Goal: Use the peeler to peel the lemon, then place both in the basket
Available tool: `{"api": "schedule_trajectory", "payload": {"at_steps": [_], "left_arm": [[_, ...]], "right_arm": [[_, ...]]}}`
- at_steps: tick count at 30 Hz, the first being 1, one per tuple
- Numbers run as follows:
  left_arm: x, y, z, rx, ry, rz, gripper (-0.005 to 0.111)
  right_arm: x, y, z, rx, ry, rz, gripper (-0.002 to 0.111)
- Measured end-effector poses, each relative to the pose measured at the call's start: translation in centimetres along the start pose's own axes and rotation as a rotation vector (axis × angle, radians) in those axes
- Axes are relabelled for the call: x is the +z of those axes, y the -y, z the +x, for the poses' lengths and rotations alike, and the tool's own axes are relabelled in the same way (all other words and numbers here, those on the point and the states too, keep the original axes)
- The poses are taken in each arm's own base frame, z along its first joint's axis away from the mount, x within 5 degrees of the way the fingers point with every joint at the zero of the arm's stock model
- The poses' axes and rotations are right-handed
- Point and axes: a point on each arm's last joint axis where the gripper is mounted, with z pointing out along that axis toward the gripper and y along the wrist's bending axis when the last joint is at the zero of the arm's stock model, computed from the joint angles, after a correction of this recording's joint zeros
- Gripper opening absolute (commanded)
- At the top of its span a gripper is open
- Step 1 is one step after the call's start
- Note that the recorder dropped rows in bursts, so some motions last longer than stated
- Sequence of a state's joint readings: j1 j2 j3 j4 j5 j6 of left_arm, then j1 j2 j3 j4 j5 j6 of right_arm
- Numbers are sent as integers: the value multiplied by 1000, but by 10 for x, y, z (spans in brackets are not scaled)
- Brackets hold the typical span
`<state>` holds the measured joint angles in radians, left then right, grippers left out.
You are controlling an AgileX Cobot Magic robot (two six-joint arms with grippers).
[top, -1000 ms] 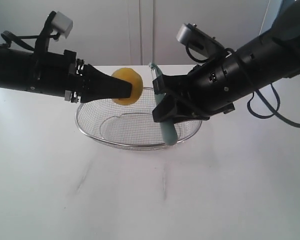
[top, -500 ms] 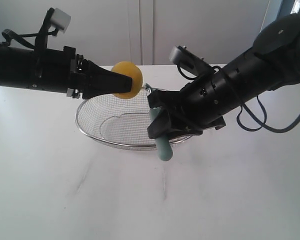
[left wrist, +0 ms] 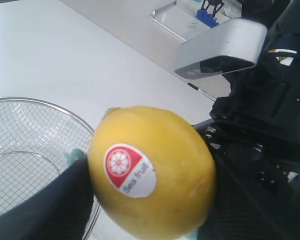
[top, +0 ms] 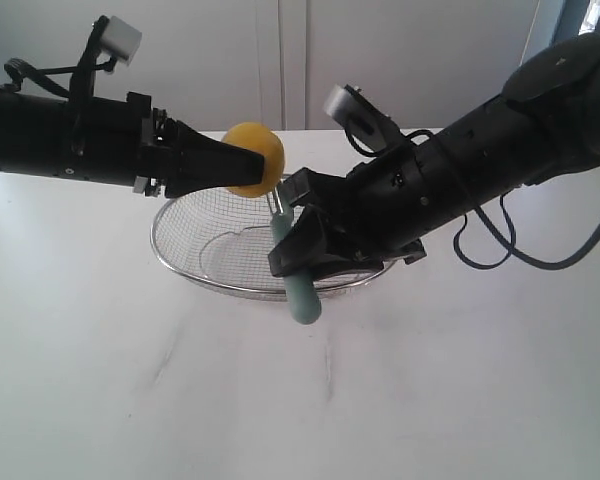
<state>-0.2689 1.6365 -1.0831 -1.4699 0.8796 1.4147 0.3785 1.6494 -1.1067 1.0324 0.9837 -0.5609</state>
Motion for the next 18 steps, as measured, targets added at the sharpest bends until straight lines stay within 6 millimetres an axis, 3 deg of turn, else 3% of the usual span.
{"api": "schedule_trajectory", "payload": {"at_steps": [18], "left_arm": [[0,0,0,0,0,0,0]], "right_arm": [[-11,-7,-7,6,122,31,0]]}}
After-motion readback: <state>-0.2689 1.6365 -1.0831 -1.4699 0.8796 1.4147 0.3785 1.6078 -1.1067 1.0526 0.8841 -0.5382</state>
